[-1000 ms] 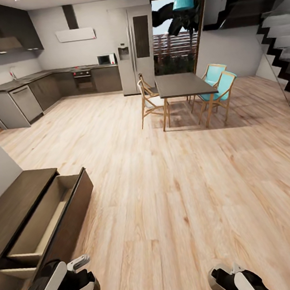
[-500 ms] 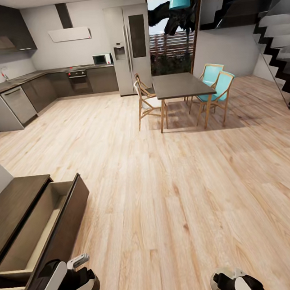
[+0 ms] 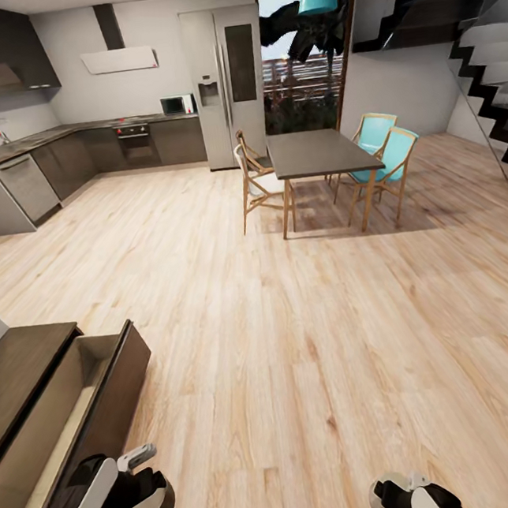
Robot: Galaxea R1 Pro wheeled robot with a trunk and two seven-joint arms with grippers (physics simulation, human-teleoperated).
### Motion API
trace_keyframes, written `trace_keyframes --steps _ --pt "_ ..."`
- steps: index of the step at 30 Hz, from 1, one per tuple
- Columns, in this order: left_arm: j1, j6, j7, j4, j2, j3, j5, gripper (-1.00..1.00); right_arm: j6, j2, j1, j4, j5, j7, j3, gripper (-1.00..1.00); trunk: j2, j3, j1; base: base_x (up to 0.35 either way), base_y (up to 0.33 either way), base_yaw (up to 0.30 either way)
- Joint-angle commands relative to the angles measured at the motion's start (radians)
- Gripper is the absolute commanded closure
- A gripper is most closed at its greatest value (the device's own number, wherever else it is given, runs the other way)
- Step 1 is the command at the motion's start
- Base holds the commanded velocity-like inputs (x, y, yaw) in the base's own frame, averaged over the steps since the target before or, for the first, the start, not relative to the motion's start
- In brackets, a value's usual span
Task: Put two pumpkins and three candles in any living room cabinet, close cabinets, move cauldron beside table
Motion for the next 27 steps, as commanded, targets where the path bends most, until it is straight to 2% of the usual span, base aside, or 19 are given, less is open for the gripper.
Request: trace_keyframes --steps 1,11,27 --pt "0.0 0.0 0.001 0.0 0.0 0.0 0.0 1.0 0.0 0.0 0.0 0.0 -0.003 0.0 -0.001 1.0 0.0 0.0 0.0 0.322 -0.069 0.0" --pt "0.0 0.0 0.001 0.0 0.001 -0.001 0.0 1.0 0.001 0.001 0.0 0.0 -0.004 0.0 -0.003 1.0 0.0 0.0 0.0 0.322 -0.073 -0.123" --pt "0.0 -0.001 0.001 0.0 0.001 -0.002 0.0 1.0 0.0 0.002 0.0 0.0 0.0 0.0 -0.003 1.0 0.0 0.0 0.0 0.322 -0.088 -0.008"
